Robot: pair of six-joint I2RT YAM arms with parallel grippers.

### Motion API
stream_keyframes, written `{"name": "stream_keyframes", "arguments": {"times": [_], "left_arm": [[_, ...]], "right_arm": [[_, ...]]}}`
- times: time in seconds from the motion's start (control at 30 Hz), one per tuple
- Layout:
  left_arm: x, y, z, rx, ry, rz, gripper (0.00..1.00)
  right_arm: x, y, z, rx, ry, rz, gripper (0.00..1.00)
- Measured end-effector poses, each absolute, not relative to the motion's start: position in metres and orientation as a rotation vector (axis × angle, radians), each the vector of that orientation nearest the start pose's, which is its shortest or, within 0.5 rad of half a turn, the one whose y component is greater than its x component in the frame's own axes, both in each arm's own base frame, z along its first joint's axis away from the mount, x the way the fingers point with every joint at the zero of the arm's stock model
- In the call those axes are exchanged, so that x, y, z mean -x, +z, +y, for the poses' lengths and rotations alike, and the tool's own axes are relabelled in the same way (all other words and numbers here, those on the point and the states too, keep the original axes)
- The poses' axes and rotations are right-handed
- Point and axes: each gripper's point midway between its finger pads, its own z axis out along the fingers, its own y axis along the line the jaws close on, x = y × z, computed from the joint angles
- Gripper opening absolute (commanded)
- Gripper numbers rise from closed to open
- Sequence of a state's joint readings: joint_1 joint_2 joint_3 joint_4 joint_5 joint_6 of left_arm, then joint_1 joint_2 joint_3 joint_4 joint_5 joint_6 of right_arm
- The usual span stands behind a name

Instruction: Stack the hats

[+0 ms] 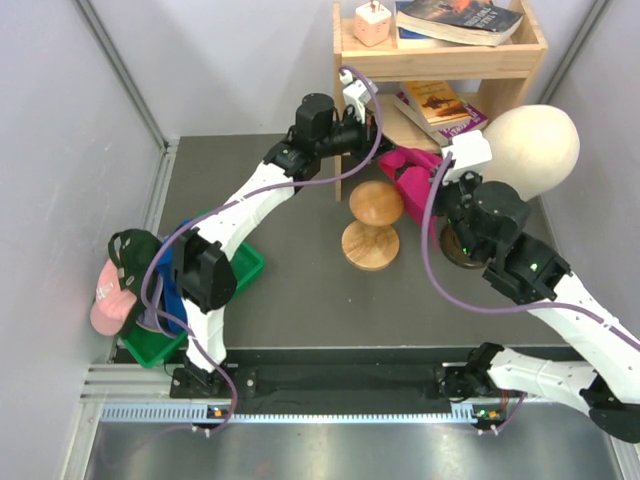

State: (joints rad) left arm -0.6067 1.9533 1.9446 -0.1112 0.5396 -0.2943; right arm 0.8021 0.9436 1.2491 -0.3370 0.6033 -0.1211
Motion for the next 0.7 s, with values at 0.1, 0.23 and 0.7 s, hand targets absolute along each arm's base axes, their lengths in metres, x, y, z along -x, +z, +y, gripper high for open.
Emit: {"name": "stream_keyframes", "arguments": {"times": [0.1, 0.23, 0.7], "left_arm": [[-0.421, 0.338, -0.405, -0.678, -1.103, 1.696, 0.00], [-0.423, 0.311, -0.389, -0.632, -1.115, 1.776, 0.00], [-0.417, 0.285, -0.300, -0.361, -1.046, 1.927, 0.43]], "right_arm": [[-0.282, 0.398, 0.147, 0.293, 0.057, 1.595, 0.00], [-0.287, 0.380, 0.161, 0.322, 0.088, 1.628, 0.00], [-0.285, 0.337, 0.217, 0.463, 0.248, 1.688, 0.00]]}}
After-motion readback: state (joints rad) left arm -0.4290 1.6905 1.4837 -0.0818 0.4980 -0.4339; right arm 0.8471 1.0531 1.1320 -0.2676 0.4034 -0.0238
